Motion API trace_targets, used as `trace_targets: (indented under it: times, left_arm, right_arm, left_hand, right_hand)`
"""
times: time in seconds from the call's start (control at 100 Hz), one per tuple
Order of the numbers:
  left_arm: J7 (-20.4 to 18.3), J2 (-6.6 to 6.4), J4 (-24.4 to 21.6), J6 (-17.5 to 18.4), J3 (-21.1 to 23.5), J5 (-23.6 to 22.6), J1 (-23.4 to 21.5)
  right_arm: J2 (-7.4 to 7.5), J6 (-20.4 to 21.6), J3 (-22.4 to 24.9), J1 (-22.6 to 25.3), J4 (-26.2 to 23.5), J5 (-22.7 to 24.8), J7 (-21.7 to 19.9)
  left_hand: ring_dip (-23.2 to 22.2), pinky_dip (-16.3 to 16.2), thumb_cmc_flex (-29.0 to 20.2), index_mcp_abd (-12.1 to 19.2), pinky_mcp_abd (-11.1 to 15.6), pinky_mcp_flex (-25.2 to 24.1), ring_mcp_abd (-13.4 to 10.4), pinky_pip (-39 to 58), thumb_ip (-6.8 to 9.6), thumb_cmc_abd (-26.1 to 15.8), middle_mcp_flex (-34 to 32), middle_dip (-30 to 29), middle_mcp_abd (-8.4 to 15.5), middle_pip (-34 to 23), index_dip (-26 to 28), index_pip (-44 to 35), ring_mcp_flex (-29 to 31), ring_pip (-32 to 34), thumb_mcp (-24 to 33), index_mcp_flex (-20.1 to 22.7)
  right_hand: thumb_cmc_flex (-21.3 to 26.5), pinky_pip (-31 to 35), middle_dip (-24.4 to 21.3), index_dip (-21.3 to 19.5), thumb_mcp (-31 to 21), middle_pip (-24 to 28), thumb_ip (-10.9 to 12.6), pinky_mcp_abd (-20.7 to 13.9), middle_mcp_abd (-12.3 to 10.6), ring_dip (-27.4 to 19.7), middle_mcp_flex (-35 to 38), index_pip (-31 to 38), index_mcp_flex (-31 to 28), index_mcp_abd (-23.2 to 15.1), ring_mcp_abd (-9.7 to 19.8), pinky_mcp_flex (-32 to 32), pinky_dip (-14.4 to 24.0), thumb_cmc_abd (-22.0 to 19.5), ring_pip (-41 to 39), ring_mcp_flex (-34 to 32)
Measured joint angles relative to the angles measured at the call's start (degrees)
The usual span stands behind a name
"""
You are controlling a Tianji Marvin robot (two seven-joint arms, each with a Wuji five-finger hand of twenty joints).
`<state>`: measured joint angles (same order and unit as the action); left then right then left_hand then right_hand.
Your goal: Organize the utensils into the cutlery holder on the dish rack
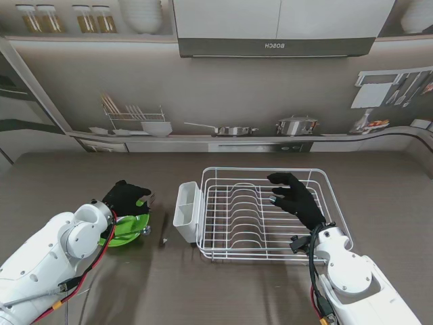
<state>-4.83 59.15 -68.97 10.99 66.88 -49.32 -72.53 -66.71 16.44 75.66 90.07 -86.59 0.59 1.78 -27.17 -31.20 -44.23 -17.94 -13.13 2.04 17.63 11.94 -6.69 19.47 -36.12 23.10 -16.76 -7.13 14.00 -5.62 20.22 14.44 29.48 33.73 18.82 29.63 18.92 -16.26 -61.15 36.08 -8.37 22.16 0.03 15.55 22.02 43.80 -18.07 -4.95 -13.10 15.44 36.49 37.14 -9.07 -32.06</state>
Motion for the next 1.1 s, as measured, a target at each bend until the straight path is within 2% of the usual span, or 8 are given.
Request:
trace_targets:
  times: [0.32,0.35,0.46,0.61,0.63,0.85,1.1]
  left_arm:
    - [0.87,0.32,1.85,0.18,-0.85,2.19,1.05]
    - [0.88,0.34,1.94,0.17,-0.91,2.27,1.11]
    - [1.17,0.39,2.3,0.15,-1.31,2.28,1.38]
    - [1.39,0.53,3.27,0.07,-2.05,3.14,2.13]
    - [1.43,0.54,3.38,0.07,-2.16,3.14,2.24]
    - [1.78,0.68,4.43,0.16,-2.93,3.42,3.08]
    - [2.35,0.94,5.54,0.09,-3.54,4.96,3.5]
  right_arm:
    - [0.0,-0.04,0.04,0.0,0.0,-0.03,0.0]
    - [0.0,-0.04,0.04,0.0,0.0,-0.03,0.0]
    - [-0.01,-0.04,0.04,0.0,0.0,-0.04,0.0]
    - [-0.01,-0.05,0.04,0.01,0.0,-0.07,0.0]
    - [-0.01,-0.05,0.04,0.01,0.0,-0.07,0.0]
    - [-0.02,-0.07,0.07,0.01,0.0,-0.12,0.01]
    - [-0.03,-0.07,0.08,0.01,0.01,-0.21,0.05]
  left_hand:
    - [0.0,-0.11,-0.06,0.2,0.01,0.0,0.0,-0.02,0.0,-0.6,0.01,0.0,-0.01,0.01,0.09,0.0,-0.01,0.0,-1.72,0.0]
    - [0.0,-0.15,-0.03,0.2,0.01,0.0,0.0,-0.03,0.0,-1.96,0.02,0.0,-0.01,0.03,0.1,0.0,-0.01,0.0,-2.29,0.0]
    - [0.02,-0.2,-0.06,0.2,0.01,-0.18,0.0,-0.04,0.0,-2.93,0.74,0.04,-0.03,0.32,0.1,0.0,-1.13,-0.51,-2.56,-0.38]
    - [0.02,-0.4,-0.06,-0.3,0.02,-0.23,0.0,-0.07,0.0,-2.93,0.74,0.04,-0.18,0.45,0.02,0.5,-1.35,-0.59,-3.87,-1.64]
    - [0.02,-0.66,-0.06,-0.5,0.02,-0.23,0.0,-0.07,0.67,-2.93,0.74,0.04,-0.2,0.45,0.01,0.52,-1.36,-0.59,-3.88,-1.65]
    - [0.02,-0.84,-0.68,-0.6,0.02,-0.24,0.0,-0.09,0.65,-2.93,0.74,0.04,-0.21,0.46,-0.03,0.54,-1.36,-0.59,-4.31,-1.55]
    - [0.02,-0.86,-5.0,1.07,0.03,-0.24,0.0,-0.09,0.64,-3.49,0.69,0.04,-0.23,0.39,2.85,-3.58,-1.24,-0.6,-3.71,3.9]
  right_hand:
    - [0.0,0.0,0.0,0.0,0.01,0.0,0.0,0.0,0.04,0.0,0.0,0.0,0.0,0.08,0.0,0.0,0.01,0.0,0.0,0.0]
    - [0.0,0.0,0.0,0.0,0.01,0.0,0.0,0.0,0.05,0.0,0.0,0.0,0.0,0.08,0.0,0.0,0.01,0.0,0.0,0.0]
    - [0.0,0.0,0.0,0.0,0.01,0.0,0.0,0.0,0.06,0.0,0.0,0.0,0.0,0.09,0.0,0.0,0.01,-0.01,-0.04,-0.53]
    - [0.0,0.0,0.0,0.0,0.01,0.0,0.0,0.0,0.09,0.0,0.01,0.0,0.0,0.1,0.0,0.49,0.01,-0.01,-0.05,-1.04]
    - [0.0,0.0,0.0,0.0,0.01,0.0,0.0,-0.01,0.09,0.0,0.0,0.0,0.0,0.1,0.0,0.49,0.01,-0.01,-0.05,-1.04]
    - [0.0,0.0,0.0,0.0,0.01,0.0,0.0,0.0,0.18,0.0,0.01,0.0,0.0,0.1,0.0,0.49,0.01,-0.01,-0.05,-1.04]
    - [0.0,0.0,0.0,0.0,0.01,0.0,0.0,-0.01,0.3,0.0,0.01,0.0,0.0,0.11,0.0,0.49,0.01,-0.01,-0.05,-1.04]
